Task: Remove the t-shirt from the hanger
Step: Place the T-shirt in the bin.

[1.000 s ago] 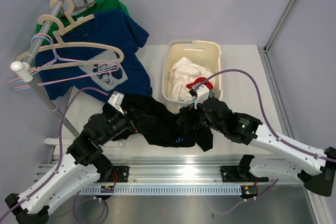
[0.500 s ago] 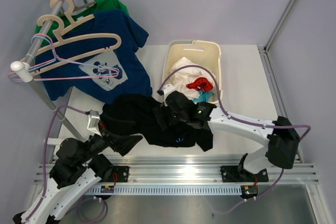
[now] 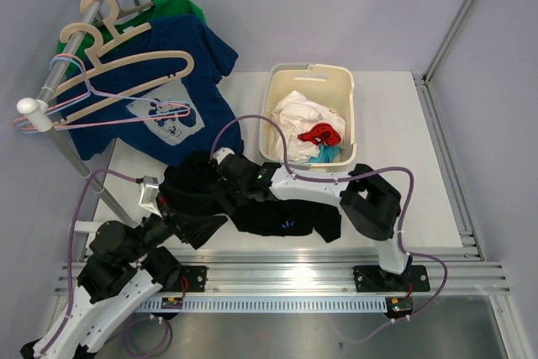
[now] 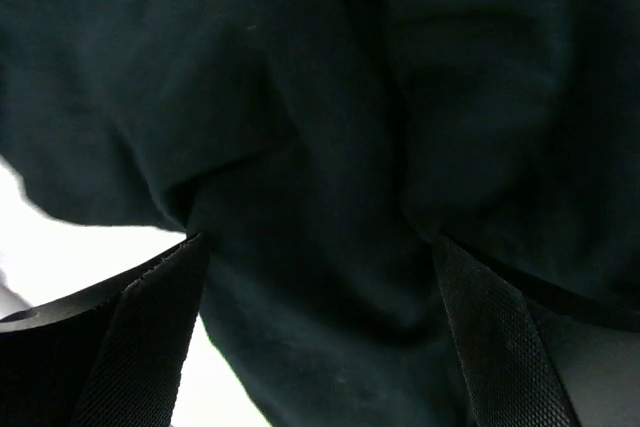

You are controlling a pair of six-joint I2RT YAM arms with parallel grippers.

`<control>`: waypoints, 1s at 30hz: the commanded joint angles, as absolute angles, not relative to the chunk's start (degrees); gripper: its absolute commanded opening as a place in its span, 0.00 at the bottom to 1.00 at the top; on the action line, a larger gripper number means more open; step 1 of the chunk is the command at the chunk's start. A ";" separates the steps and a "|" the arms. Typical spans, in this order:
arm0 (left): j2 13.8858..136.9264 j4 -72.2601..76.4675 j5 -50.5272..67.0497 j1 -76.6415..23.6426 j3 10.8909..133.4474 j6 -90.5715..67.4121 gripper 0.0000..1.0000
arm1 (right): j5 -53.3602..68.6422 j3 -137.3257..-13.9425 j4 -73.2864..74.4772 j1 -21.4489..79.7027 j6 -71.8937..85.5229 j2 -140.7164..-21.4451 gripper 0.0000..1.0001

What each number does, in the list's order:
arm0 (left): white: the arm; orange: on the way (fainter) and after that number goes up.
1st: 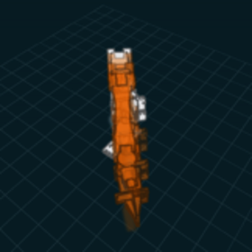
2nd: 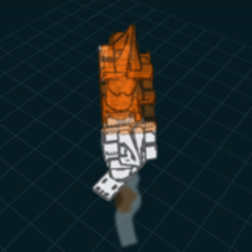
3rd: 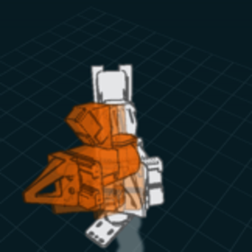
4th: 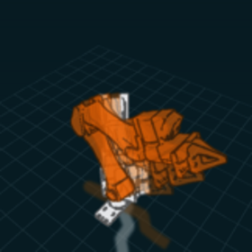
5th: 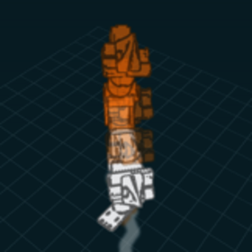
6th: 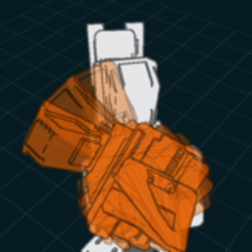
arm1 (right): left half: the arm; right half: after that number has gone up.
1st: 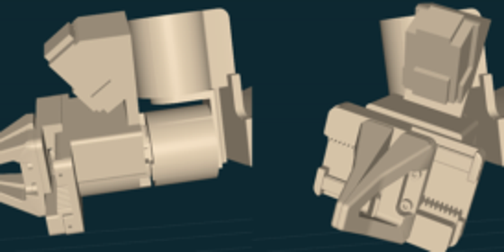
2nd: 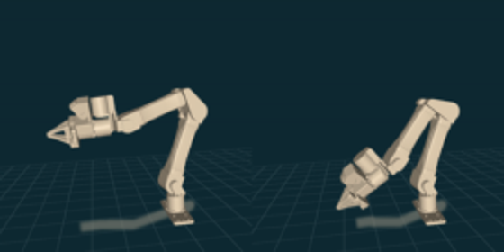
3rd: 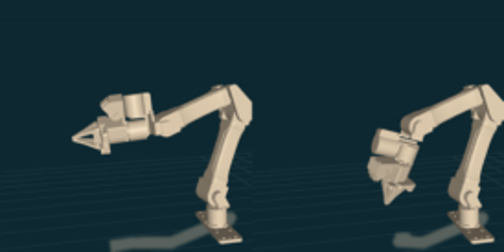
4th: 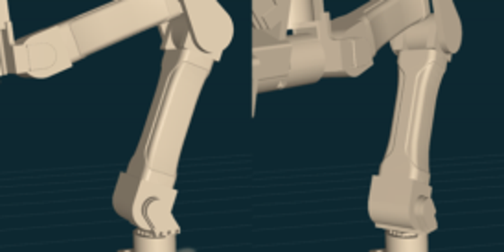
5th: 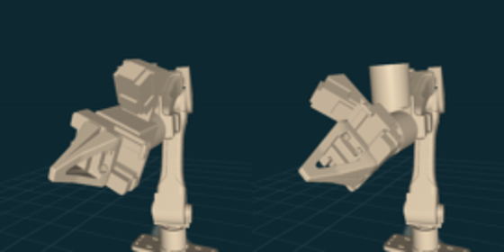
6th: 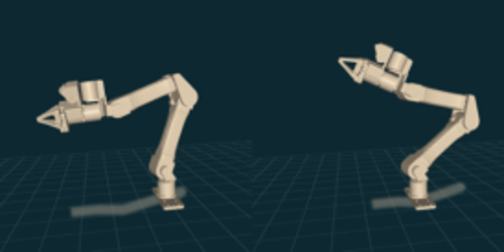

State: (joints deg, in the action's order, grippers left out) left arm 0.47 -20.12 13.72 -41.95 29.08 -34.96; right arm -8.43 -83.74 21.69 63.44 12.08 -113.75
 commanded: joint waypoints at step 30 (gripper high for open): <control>-4.05 -10.14 9.13 -42.10 33.24 -38.23 0.99 | -25.83 -139.57 36.76 54.51 -6.05 -95.45 0.00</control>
